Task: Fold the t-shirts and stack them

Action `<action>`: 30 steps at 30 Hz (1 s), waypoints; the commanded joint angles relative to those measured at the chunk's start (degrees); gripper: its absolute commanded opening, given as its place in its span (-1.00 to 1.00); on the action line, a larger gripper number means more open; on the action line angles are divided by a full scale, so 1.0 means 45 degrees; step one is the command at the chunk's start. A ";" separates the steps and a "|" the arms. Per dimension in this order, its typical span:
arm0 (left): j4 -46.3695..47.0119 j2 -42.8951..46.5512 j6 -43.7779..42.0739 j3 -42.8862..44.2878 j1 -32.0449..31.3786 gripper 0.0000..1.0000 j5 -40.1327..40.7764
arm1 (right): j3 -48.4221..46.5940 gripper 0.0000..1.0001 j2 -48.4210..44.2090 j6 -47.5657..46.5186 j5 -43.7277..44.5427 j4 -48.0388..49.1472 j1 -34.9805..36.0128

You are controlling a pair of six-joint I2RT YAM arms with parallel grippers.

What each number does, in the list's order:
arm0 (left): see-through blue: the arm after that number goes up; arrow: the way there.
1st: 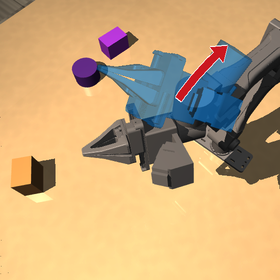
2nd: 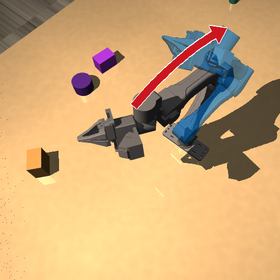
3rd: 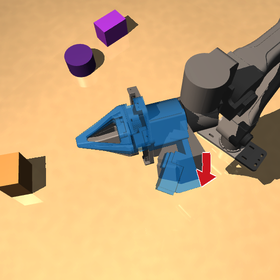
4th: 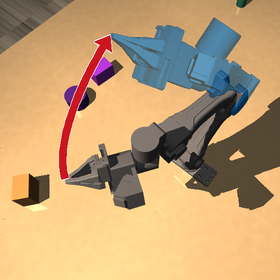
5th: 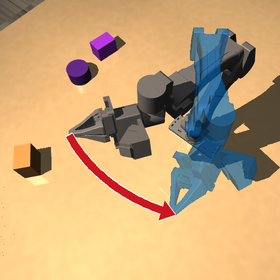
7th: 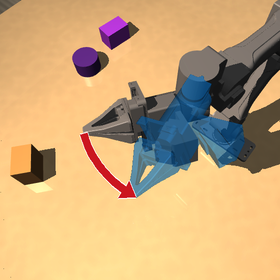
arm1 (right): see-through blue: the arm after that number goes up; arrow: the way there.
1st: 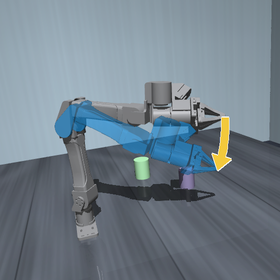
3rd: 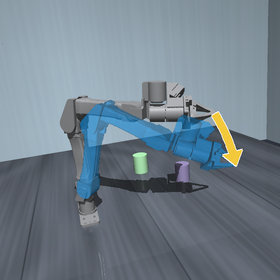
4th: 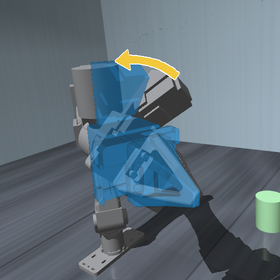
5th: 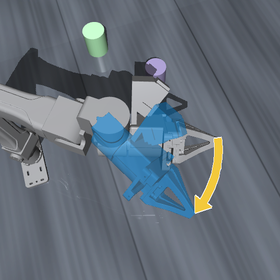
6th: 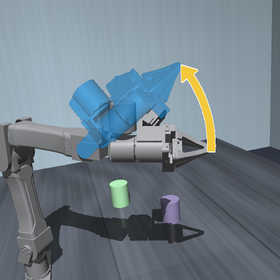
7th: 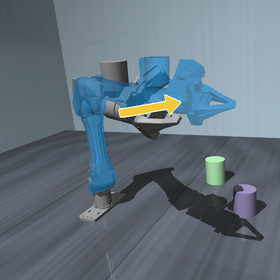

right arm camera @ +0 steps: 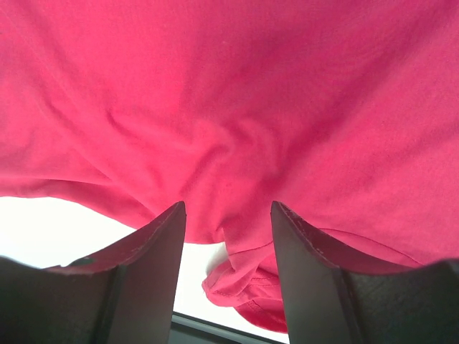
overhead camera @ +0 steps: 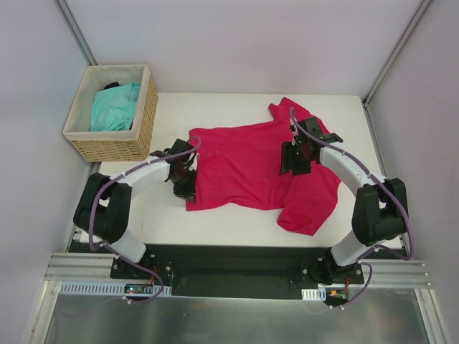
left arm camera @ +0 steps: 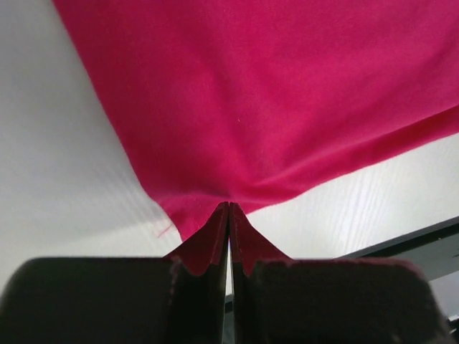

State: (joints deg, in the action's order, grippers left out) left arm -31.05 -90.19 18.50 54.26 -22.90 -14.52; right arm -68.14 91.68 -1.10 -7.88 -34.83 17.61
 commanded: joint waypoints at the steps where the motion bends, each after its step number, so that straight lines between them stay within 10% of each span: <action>1: 0.1683 -0.0971 -0.0712 -0.0495 -0.0049 -1.00 -0.0796 | -0.0209 0.08 -0.0801 -0.0165 -0.0105 0.0123 -0.0065; 30: -0.4956 -0.4156 0.1182 0.3469 0.0088 -1.00 0.4927 | -0.1303 0.08 -0.1135 -0.0536 0.0364 -0.1088 -0.0552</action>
State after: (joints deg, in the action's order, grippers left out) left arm -49.45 -107.09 23.70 68.31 -23.14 3.31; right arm -70.74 88.44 -2.68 -6.46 -38.39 15.90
